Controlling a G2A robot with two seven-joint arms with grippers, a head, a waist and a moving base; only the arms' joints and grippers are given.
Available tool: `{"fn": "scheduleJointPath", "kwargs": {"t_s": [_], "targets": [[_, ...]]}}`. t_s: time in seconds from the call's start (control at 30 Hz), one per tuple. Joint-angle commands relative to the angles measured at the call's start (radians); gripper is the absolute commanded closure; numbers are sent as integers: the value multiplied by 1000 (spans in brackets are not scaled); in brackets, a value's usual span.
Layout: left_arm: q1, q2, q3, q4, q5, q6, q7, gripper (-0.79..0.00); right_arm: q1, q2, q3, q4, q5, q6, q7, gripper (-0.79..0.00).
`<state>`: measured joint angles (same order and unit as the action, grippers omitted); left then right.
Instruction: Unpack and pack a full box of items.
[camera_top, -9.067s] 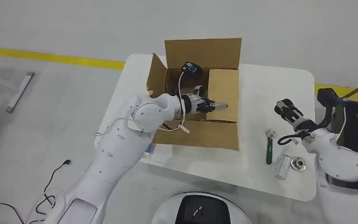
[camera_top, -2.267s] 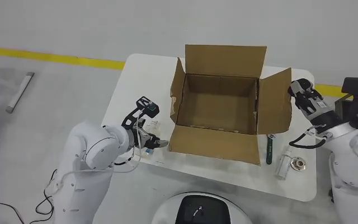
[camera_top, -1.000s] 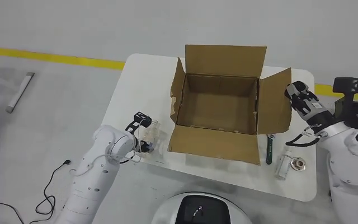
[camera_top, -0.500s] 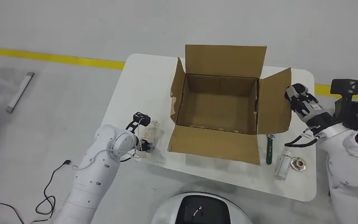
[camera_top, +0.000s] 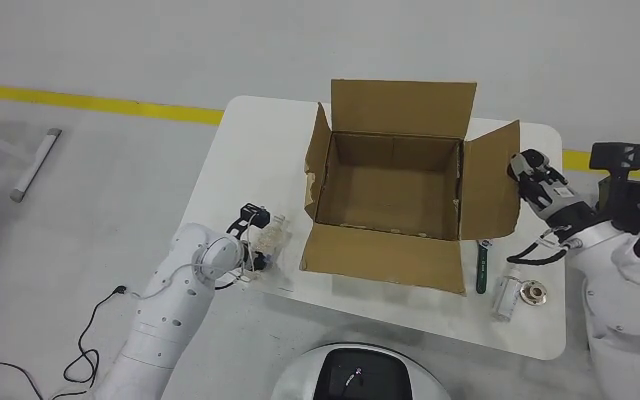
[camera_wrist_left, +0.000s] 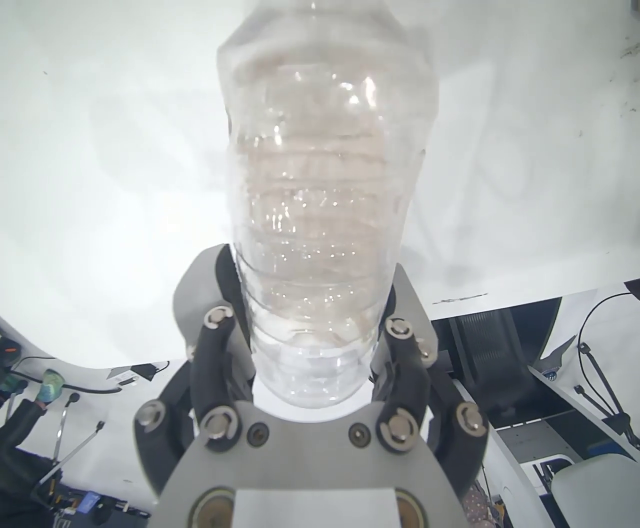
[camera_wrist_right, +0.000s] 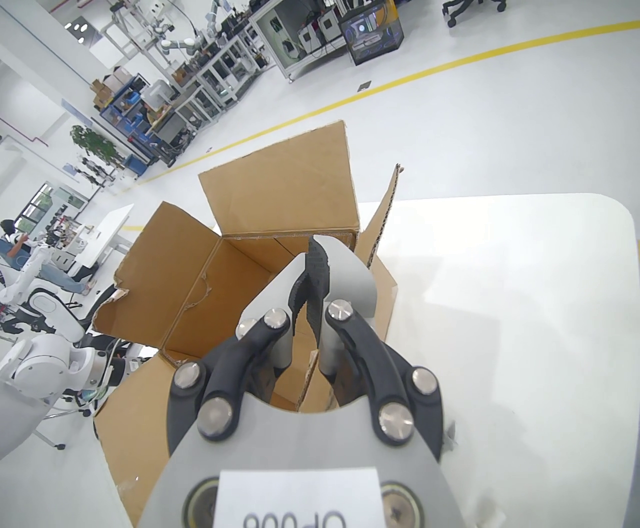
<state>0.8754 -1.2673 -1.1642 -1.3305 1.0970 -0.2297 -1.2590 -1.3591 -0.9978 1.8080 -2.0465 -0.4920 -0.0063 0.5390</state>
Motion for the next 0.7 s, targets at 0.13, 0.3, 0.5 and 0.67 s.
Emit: {"fn": "scheduleJointPath", "kwargs": {"t_s": [0.13,0.3,0.5,0.67], "targets": [[16,10,-35,-86,-25,17,-20,0,10,1,17,24,26,39,38,0],[80,30,-133,-263,-80,63,-96,0,45,5,65,43,103,91,99,-286],[143,48,-223,-467,-129,99,-164,0,90,17,74,112,154,138,266,-336],[144,57,-273,-601,-191,130,-202,0,151,27,23,169,163,125,380,-351]]}}
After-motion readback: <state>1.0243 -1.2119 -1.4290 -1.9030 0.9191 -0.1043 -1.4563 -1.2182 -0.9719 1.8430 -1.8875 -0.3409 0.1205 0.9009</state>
